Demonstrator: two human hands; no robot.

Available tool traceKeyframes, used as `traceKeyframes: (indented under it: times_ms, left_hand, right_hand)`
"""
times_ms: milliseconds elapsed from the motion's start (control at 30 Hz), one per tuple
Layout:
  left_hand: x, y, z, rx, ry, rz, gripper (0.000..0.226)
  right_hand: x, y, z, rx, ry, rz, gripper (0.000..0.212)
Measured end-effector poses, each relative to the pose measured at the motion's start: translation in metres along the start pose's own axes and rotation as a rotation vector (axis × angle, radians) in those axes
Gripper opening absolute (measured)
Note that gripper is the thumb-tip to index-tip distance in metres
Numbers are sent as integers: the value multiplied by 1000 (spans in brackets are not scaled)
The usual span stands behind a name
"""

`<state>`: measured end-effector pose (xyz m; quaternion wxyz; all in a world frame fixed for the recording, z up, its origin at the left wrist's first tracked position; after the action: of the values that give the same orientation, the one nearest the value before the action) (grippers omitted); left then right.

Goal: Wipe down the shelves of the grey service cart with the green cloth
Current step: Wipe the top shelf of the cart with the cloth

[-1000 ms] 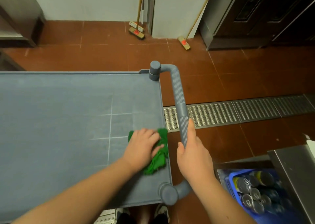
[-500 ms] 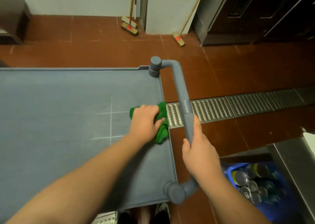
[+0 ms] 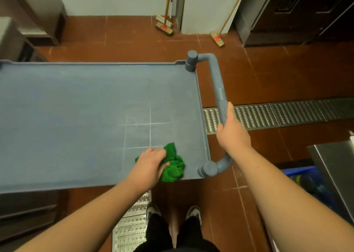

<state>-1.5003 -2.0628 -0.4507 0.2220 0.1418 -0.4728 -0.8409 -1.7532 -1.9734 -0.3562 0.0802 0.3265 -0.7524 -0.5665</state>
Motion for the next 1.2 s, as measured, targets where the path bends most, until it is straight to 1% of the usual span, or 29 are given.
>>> traceKeyframes:
  times_ms: [133,200,333,400,433,500,533,567,600,633,700,767,800,833,900,1033,1133,1200]
  left_hand:
    - [-17,20,-25,4,108,48,23]
    - [-15,19,-19,58,158,76,22]
    - [-10,7,0,135,370,157,28]
    - [-10,5,3,77,414,195,31]
    - [-11,7,1,9,422,219,32]
    - [-15,12,-7,-151,411,261,34]
    - [-18,16,-11,-222,400,268,33]
    - [-21,21,-15,-279,383,264,31]
    - [-24,26,-17,-314,359,260,30]
    - [-29,31,-19,-322,328,265,30]
    - [-40,38,-25,-293,274,291,34]
    - [-55,41,-33,-267,289,286,39]
    - [-62,42,-38,-260,326,277,40]
    - [-70,45,-41,-257,365,266,41]
    - [-85,50,-46,-243,407,239,41]
    - [-110,68,-64,-152,432,202,45]
    - [-133,89,-83,-177,570,266,41]
    - [-152,105,-99,-191,637,318,40]
  right_hand:
    - [1,0,-6,3,-4,0,76]
    - [1,-1,-5,-21,-1,16,75]
    - [3,-4,-7,-64,-10,49,78]
    - [0,-4,-8,-98,15,109,78]
    - [-4,-4,-10,-142,50,173,76]
    - [-17,-8,-19,-171,195,335,66]
    - [-27,-14,-26,-120,285,374,60]
    - [-39,-24,-36,-38,371,360,55]
    - [-52,-38,-47,52,449,304,51]
    - [-66,-55,-57,129,513,218,49]
    - [-94,-91,-71,204,573,-24,51]
    - [-115,-121,-77,125,563,-266,60]
    - [-119,-132,-77,45,557,-329,65]
    - [-120,-140,-76,-21,560,-343,70]
    - [-119,-145,-79,-86,563,-293,73]
    - [-119,-152,-86,-111,512,-221,75]
    - [-124,-157,-83,-103,525,-166,71]
    - [-125,-159,-84,-57,519,-133,61]
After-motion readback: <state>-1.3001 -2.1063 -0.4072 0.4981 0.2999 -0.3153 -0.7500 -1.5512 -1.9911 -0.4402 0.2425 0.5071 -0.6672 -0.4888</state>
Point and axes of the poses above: each hand's wrist, its own x-axis towards the middle knuckle, its own y-axis out of the back of the hand, z = x × y, the point moved 1 cm from there along x, towards the middle knuckle, and after that the axes turned 2 degrees about x, right-handed, at the moved point
